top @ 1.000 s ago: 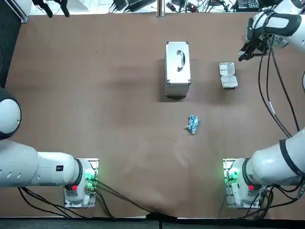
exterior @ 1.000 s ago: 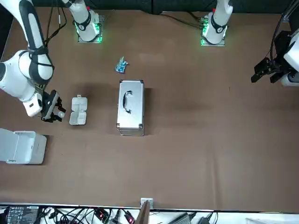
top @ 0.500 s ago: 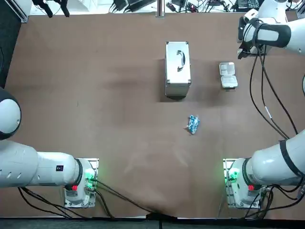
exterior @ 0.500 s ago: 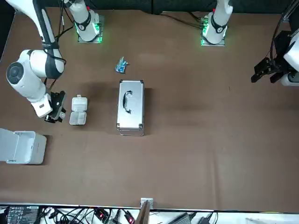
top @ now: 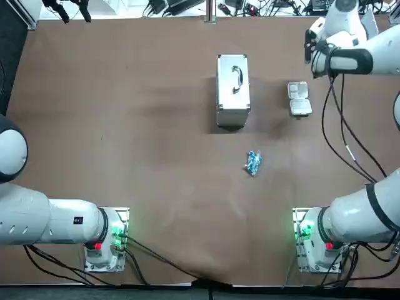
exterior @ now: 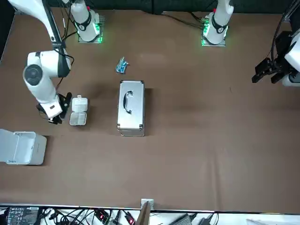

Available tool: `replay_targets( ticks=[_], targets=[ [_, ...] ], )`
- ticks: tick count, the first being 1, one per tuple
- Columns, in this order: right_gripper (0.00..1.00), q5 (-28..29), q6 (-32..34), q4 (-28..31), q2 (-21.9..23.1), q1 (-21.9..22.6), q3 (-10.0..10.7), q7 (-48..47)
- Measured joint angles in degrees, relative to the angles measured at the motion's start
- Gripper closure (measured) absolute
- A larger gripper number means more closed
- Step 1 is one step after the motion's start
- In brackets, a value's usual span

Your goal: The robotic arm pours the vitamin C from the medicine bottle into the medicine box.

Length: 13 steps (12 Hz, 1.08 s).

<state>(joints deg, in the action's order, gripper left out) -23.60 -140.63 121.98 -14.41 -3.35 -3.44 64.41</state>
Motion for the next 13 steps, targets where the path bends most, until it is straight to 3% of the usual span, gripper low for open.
replay_targets(
  ticks=[4, 13],
  targets=[
    [0.58, -11.8, -0.3, 0.6, -3.6, 1.6, -0.6, -5.7],
    [0.58, -18.2, 0.2, 0.8, -6.3, 2.3, -0.8, -10.9]
  ],
)
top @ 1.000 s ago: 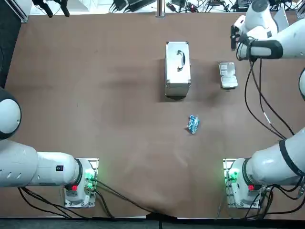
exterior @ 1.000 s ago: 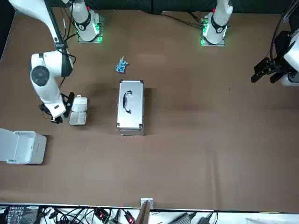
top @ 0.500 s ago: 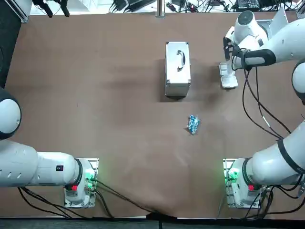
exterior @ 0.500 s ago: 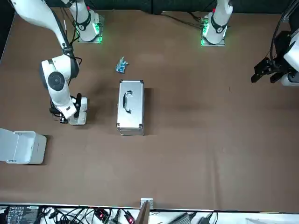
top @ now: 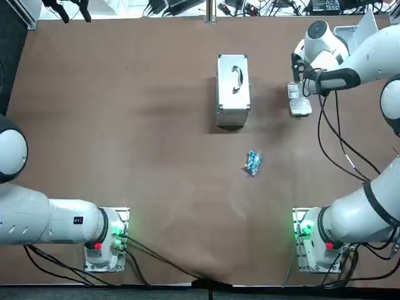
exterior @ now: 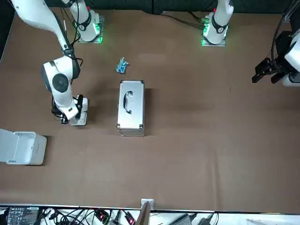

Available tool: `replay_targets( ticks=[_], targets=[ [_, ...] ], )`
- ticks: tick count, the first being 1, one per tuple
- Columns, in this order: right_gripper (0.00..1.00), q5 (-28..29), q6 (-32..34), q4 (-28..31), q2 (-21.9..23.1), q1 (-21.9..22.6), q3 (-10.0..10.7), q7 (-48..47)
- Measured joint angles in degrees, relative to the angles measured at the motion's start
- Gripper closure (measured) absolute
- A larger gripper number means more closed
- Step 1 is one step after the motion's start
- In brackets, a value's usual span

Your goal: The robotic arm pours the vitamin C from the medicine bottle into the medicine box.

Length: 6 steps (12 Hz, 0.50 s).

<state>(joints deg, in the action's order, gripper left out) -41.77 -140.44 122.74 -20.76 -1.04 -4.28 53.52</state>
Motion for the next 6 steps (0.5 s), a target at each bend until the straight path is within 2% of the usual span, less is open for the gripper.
replay_targets(
  ticks=[2, 6],
  targets=[
    [0.58, 0.0, 0.1, 0.0, 0.0, 0.0, -0.2, -0.1],
    [0.58, -0.7, 2.1, 0.0, 0.0, 0.5, -2.5, -3.5]
  ],
)
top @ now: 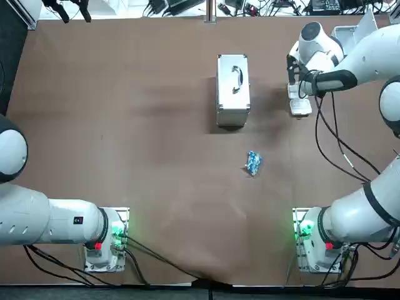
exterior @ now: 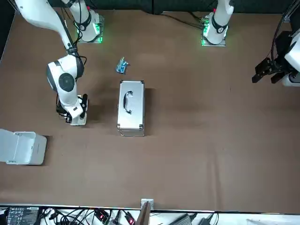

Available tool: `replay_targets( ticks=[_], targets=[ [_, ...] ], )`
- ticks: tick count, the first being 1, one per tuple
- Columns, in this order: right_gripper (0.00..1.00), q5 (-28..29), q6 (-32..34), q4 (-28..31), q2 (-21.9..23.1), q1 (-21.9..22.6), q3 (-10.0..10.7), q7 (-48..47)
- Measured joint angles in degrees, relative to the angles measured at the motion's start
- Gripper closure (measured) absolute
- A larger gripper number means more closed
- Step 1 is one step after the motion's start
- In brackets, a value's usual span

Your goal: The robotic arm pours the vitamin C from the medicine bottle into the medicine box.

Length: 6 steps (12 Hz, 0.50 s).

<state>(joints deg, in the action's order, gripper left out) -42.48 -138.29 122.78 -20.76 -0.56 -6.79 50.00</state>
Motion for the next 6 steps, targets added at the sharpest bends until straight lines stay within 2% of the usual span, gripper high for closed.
replay_targets(
  ticks=[6],
  targets=[
    [0.58, -0.2, 0.4, 0.0, 0.0, -0.2, -0.1, -0.8]
  ],
)
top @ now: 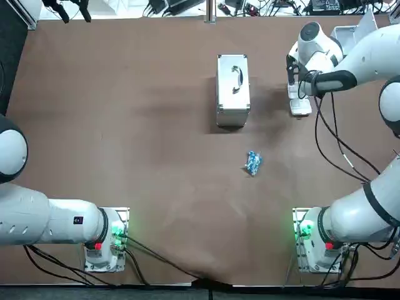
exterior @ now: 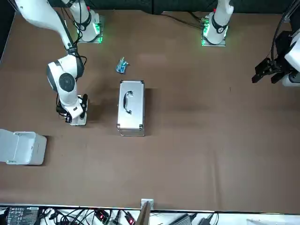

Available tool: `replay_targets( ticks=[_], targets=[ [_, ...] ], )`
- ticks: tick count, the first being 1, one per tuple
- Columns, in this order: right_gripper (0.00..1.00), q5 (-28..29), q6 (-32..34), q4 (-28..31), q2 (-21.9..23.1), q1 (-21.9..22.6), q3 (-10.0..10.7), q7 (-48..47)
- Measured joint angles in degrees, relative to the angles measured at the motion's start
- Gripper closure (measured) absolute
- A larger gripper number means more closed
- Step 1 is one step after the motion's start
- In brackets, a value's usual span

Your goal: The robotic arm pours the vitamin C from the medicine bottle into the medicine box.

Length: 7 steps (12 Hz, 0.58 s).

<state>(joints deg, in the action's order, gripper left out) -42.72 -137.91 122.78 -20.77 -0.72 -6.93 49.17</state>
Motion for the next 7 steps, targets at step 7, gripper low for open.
replay_targets(
  ticks=[7],
  targets=[
    [0.58, 8.1, -2.7, -0.6, 0.7, -4.0, 0.4, 2.6]
  ],
)
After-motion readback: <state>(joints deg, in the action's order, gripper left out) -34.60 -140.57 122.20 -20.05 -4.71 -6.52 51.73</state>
